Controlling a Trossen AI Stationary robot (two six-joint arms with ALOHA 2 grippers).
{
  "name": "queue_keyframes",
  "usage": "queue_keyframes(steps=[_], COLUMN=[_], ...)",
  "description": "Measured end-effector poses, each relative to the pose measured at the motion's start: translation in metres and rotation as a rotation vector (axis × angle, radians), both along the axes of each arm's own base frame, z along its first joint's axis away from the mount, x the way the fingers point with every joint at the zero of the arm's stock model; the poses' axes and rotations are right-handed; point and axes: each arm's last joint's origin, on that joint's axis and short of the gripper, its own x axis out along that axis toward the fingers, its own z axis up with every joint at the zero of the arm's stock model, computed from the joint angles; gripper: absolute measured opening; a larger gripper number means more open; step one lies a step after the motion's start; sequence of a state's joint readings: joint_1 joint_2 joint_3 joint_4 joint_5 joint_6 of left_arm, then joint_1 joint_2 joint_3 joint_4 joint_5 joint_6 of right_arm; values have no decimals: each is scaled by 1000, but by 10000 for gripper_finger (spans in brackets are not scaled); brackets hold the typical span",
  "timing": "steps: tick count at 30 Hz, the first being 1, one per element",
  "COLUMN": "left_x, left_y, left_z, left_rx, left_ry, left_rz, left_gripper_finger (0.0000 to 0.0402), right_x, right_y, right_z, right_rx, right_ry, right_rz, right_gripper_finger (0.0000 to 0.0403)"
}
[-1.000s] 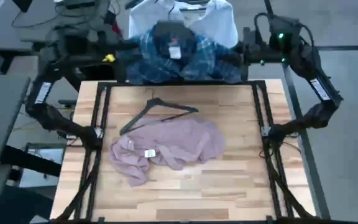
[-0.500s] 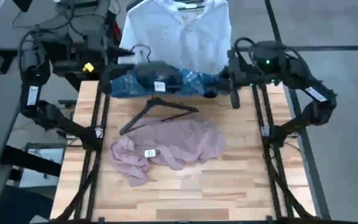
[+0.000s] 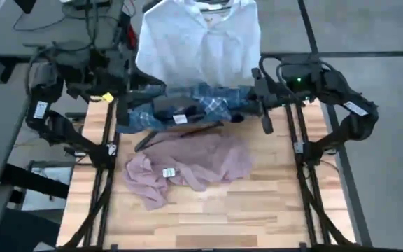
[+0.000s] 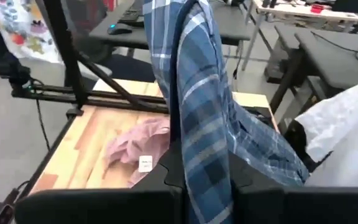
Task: Hang clothes
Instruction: Unhang the blue long sleeve shirt from the hanger rack
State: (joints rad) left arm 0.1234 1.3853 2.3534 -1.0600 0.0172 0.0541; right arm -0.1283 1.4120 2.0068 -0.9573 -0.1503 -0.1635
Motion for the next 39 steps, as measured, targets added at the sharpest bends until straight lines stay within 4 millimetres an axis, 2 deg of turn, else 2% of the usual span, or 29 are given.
queue_keyframes(steps=[3,7,13,21,27,30,35,39], left_x=[-11,-8,17,55,69,74,78,82], left_y=[-2,-4,-6,-1,0,1,1,2], left_z=[3,2,-6,-17,-17,-19,-22,-24], left_rx=[-19,-25,-22,27,58,83,90,90], left_ry=[-27,-19,41,97,71,79,101,117], left_rz=[0,-17,-72,-55,-49,-48,-45,-42], left_gripper_finger=[168,168,168,168,166,141,28,25], right_x=[0,0,-1,0,-1,-1,0,1], right_y=[-2,-3,-6,-6,-6,-6,-6,-6], right_z=[-1,0,0,1,0,0,1,0], right_rx=[-16,-17,-22,-23,-22,-22,2,3], right_ry=[6,0,-3,-9,-5,-1,-10,-6], right_rz=[-4,-8,-23,-23,-23,-23,-32,-31], right_gripper_finger=[21,21,21,21,21,21,49,57])
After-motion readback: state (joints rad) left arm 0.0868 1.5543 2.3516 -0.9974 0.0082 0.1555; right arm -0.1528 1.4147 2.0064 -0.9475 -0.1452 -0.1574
